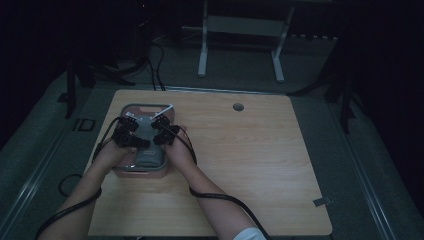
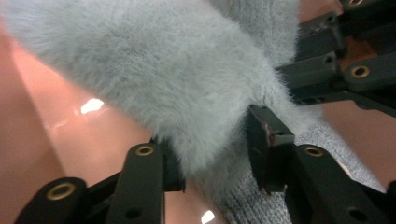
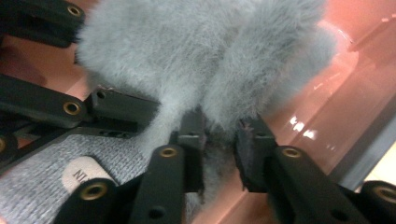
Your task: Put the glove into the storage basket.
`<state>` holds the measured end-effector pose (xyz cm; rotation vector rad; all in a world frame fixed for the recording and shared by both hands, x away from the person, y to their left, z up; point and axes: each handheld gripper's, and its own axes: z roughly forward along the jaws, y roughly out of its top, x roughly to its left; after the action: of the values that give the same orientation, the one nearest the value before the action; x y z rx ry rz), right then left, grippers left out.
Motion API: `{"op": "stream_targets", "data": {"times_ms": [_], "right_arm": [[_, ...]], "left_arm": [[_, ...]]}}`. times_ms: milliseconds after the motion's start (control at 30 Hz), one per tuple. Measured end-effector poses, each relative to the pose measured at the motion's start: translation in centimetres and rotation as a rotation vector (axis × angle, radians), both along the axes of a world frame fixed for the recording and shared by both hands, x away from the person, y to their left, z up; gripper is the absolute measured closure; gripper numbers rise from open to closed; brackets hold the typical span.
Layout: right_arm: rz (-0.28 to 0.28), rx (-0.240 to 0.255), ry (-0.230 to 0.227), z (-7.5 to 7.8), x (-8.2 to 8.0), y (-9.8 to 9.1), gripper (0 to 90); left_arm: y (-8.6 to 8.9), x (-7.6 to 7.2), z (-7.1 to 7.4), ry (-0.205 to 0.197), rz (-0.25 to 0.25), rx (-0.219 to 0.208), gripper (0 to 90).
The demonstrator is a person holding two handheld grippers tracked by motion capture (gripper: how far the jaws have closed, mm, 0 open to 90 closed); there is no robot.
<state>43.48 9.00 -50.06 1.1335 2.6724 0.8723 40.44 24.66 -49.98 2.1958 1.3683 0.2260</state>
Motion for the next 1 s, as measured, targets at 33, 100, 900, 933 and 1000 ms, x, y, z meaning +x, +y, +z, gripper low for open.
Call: {"op": "stream_targets", "data": {"times_ms": [33,100,900,933,1000], "right_arm": [[0.004,0.002,0.002,0.1,0.1,0.0,69.1],[0.009,0.007,0.008,0.1,0.2,0.0,65.9],[0.144,0.148,-0.051,3.5,-1.0,-4.2,21.2],[0.15,0.157,-0.052,3.6,-1.2,-4.4,20.3],[0.166,0.165,-0.052,3.9,-1.6,-4.8,19.5]], "left_arm": [[0.1,-0.1,0.0,-0.004,0.003,0.003,60.6],[0.3,-0.2,0.0,-0.013,0.017,-0.009,57.2],[1.9,-5.3,2.5,-0.225,-0.006,-0.186,28.3],[1.9,-5.6,2.5,-0.233,-0.008,-0.194,26.9],[1.8,-6.1,2.4,-0.254,-0.014,-0.215,26.0]]}}
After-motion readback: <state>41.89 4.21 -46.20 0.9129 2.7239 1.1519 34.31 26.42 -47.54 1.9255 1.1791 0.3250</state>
